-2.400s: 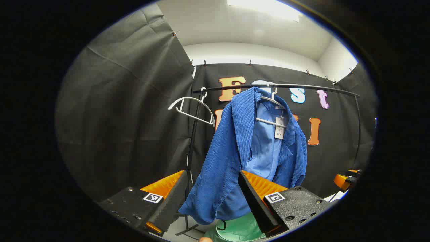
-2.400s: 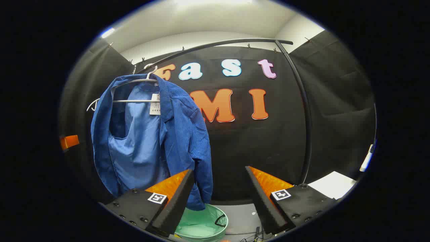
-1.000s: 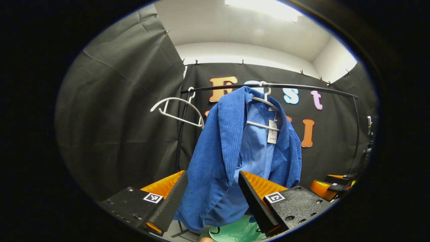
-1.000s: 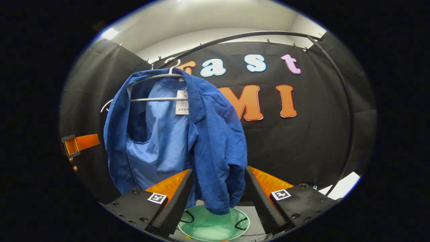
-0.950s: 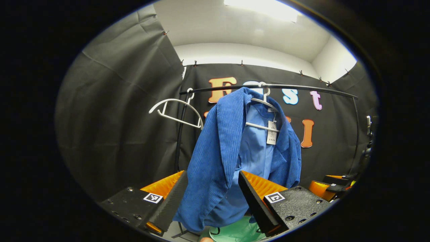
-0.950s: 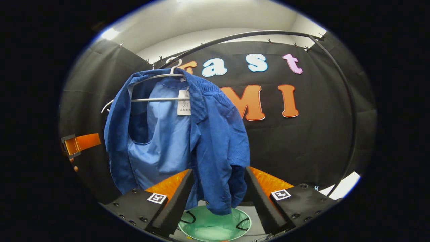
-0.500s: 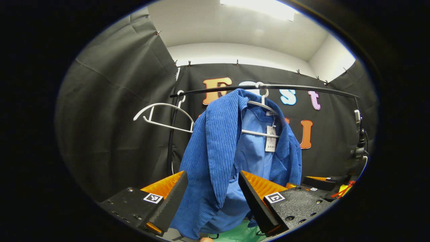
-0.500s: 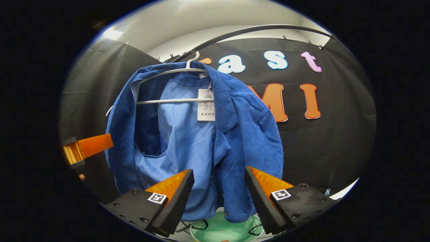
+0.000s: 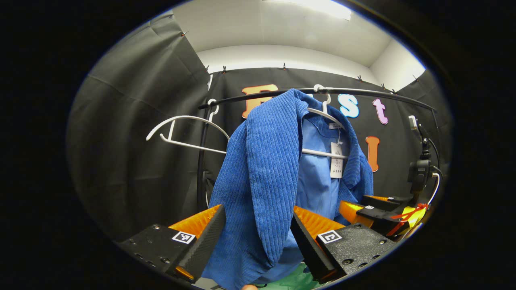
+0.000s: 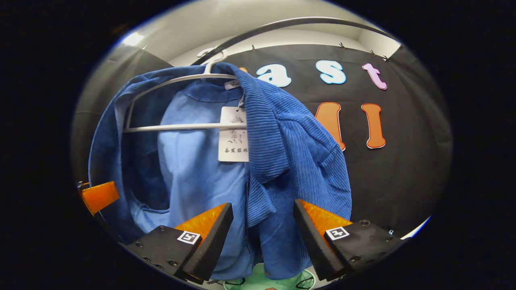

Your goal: Grasp the clothes on the hanger with both hands and then place them into the laundry hamper below.

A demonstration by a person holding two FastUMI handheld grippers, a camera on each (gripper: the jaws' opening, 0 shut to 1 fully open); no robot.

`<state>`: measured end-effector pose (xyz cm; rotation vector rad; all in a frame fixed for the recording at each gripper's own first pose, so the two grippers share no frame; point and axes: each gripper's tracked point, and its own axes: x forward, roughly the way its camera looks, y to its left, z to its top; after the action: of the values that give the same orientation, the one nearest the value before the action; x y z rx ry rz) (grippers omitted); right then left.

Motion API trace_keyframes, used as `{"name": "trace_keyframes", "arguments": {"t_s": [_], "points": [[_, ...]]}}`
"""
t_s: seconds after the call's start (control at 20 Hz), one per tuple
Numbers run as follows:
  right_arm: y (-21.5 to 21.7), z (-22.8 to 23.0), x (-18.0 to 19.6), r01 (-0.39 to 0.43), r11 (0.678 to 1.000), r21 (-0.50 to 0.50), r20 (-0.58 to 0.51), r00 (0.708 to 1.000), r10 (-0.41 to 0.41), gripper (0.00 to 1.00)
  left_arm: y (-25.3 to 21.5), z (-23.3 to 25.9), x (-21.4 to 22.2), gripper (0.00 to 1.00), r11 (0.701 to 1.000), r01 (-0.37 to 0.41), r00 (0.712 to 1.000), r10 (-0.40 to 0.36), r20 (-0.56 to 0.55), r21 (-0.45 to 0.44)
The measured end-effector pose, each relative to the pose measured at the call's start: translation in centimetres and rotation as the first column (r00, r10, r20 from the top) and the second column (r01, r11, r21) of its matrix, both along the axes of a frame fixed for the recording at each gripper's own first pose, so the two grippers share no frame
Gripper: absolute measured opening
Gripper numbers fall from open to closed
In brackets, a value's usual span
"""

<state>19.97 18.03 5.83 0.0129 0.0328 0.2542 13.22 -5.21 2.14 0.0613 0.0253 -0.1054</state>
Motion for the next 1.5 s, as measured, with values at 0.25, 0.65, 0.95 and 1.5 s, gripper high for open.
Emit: {"name": "trace_keyframes", "arguments": {"t_s": [0.25,0.65,0.95,1.5], "points": [[-0.6,0.4,3.1,0.031,1.0,0.002,0.006,0.999,-0.031,0.98,-0.1,0.0,2.2,0.95,1.0,-0.012,1.0,0.011,-0.012,-0.025],[0.8,-0.2,4.6,-0.036,0.998,0.043,-0.02,0.999,0.037,0.51,-0.1,0.0,3.8,0.62,1.0,0.01,1.0,-0.01,-0.014,-0.013],[0.1,2.1,2.8,-0.098,0.994,0.051,0.048,0.994,0.096,0.07,-0.2,1.1,3.1,0.05,0.996,0.089,0.996,-0.089,0.008,-0.028],[-6.3,8.8,0.1,-0.028,0.995,0.094,0.142,0.99,0.015,0.07,1.9,7.1,0.0,0.04,0.998,0.057,0.993,-0.057,0.101,0.001]]}}
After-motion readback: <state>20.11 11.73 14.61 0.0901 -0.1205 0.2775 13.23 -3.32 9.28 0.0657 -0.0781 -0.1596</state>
